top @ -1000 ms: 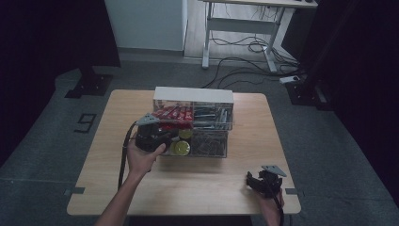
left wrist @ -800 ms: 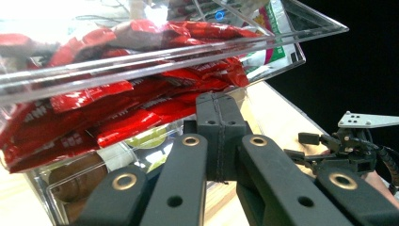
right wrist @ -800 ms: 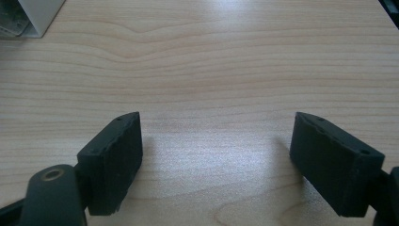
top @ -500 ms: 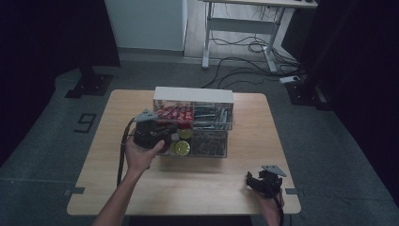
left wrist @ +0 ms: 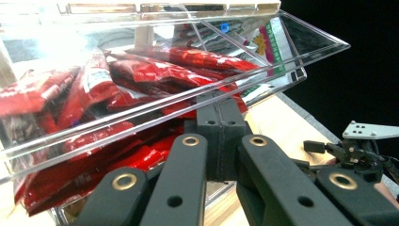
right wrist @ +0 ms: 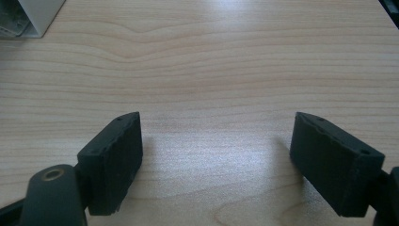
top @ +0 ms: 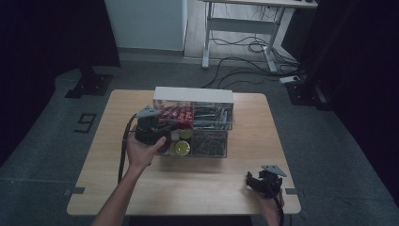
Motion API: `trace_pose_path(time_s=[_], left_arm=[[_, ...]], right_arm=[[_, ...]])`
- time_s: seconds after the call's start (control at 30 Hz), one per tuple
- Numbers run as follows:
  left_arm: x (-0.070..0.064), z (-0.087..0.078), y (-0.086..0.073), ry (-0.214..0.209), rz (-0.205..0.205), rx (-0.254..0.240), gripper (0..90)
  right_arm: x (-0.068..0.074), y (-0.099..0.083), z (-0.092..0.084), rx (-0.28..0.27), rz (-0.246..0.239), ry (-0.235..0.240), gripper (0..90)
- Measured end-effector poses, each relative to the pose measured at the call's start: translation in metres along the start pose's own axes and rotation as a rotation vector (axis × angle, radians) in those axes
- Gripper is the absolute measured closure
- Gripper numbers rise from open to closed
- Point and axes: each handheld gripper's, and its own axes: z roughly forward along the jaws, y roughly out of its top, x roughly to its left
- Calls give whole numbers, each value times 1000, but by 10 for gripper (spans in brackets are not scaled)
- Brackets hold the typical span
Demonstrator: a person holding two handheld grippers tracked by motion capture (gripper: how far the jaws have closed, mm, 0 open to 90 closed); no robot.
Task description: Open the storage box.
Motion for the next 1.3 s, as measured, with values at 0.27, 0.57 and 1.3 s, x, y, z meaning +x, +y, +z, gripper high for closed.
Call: trace_pose_path(time_s=[0.27,0.57,1.3], left_arm=[[0,-3,10,8,1,-11,900],[1,-5,23,24,11,-27,900],[15,4,31,12,-41,-23,900]], right_arm=[[0,0,0,1,2,0,177],[0,0,-1,-4,-19,19,221],[23,45,-38,-85,-64,246,352]])
